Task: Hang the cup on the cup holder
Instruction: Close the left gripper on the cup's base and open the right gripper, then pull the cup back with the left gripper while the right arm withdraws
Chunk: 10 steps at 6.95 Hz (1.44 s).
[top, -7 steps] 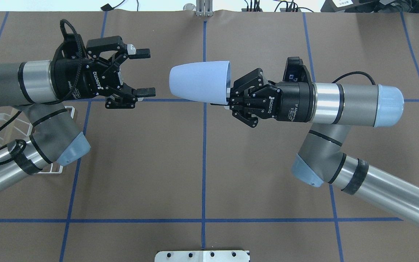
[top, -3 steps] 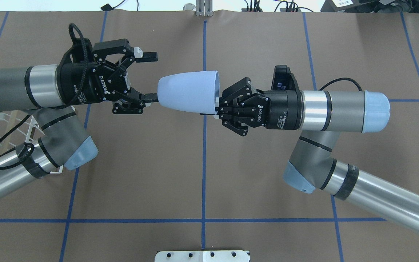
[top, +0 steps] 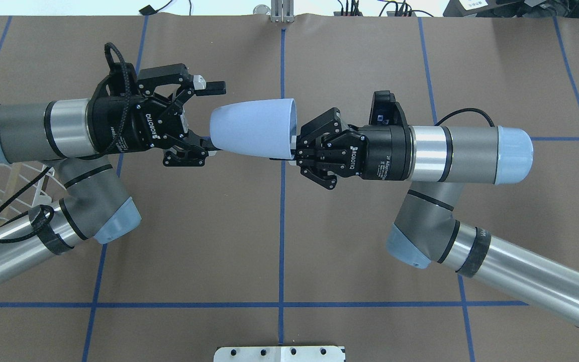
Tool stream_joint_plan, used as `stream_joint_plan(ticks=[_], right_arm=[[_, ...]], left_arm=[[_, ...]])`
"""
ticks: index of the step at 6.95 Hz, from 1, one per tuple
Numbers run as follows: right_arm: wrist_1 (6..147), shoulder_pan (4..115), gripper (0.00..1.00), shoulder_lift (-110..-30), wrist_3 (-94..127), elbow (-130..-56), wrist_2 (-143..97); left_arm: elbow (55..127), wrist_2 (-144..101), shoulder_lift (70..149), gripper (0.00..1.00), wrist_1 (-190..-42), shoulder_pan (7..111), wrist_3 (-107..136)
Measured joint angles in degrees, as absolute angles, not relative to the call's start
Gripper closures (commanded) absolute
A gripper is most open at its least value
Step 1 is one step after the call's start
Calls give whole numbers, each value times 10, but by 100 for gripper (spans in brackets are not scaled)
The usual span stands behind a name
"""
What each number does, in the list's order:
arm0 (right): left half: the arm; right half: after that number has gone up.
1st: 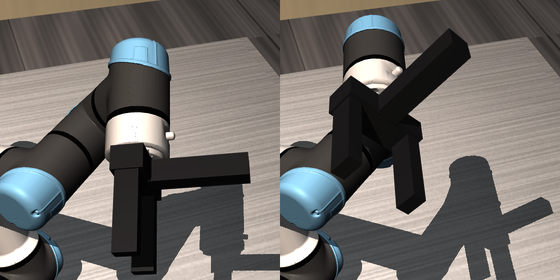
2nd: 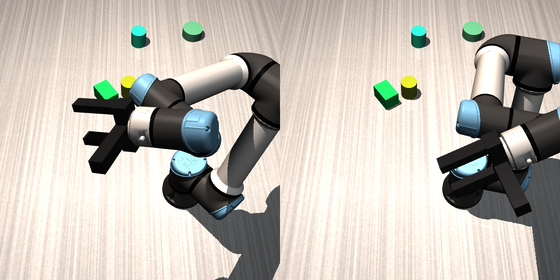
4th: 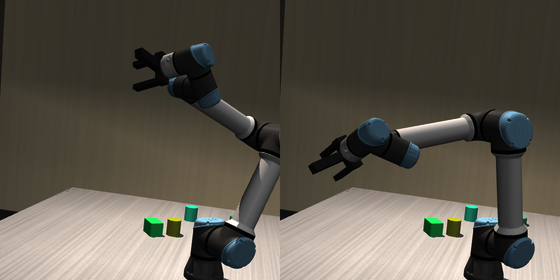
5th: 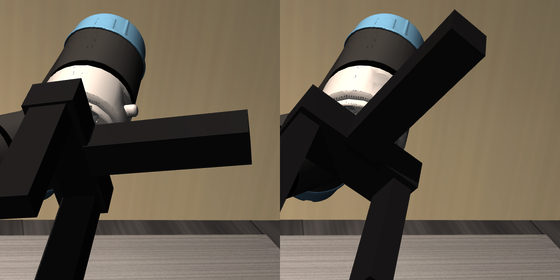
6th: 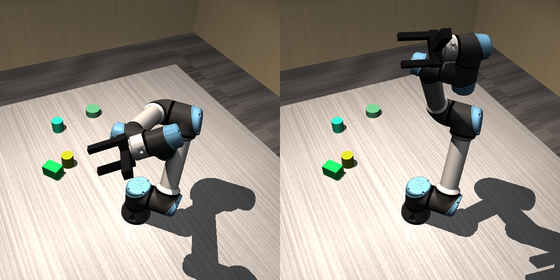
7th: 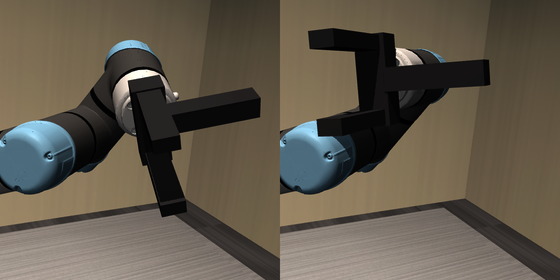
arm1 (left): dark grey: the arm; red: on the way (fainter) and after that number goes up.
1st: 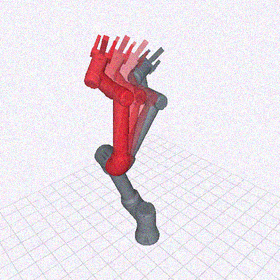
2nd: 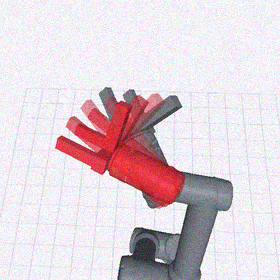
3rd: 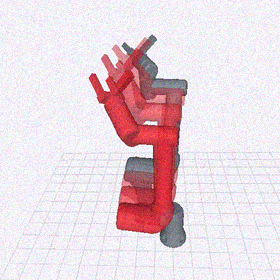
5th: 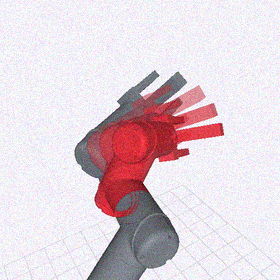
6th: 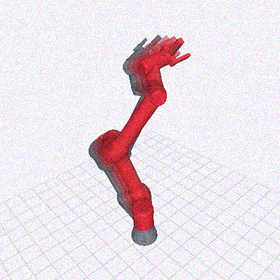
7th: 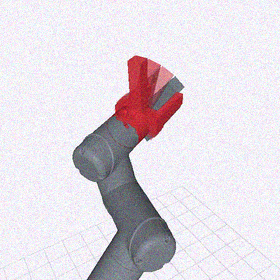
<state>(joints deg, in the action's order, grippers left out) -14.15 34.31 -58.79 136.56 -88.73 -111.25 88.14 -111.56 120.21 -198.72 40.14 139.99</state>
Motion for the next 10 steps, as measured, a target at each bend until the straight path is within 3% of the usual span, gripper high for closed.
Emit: stream_joint_plan(ticks=[1, 2, 3, 4, 10], right_arm=[[-142, 343, 100, -587, 1365, -886, -1112], [-142, 343, 100, -587, 1365, -884, -1111], [-142, 343, 85, -585, 1364, -882, -1110], [-142, 342, 1, -583, 1364, -882, -1105], [-182, 341, 0, -621, 1315, -887, -1095]], left_arm=[[883, -1115, 1202, 3, -1987, 400, 1400], [886, -1115, 1202, 11, -1988, 400, 1400], [888, -1115, 1202, 78, -1988, 399, 1400], [889, -1114, 1202, 100, -1990, 396, 1400], [874, -1090, 1194, 100, -2043, 376, 1398]])
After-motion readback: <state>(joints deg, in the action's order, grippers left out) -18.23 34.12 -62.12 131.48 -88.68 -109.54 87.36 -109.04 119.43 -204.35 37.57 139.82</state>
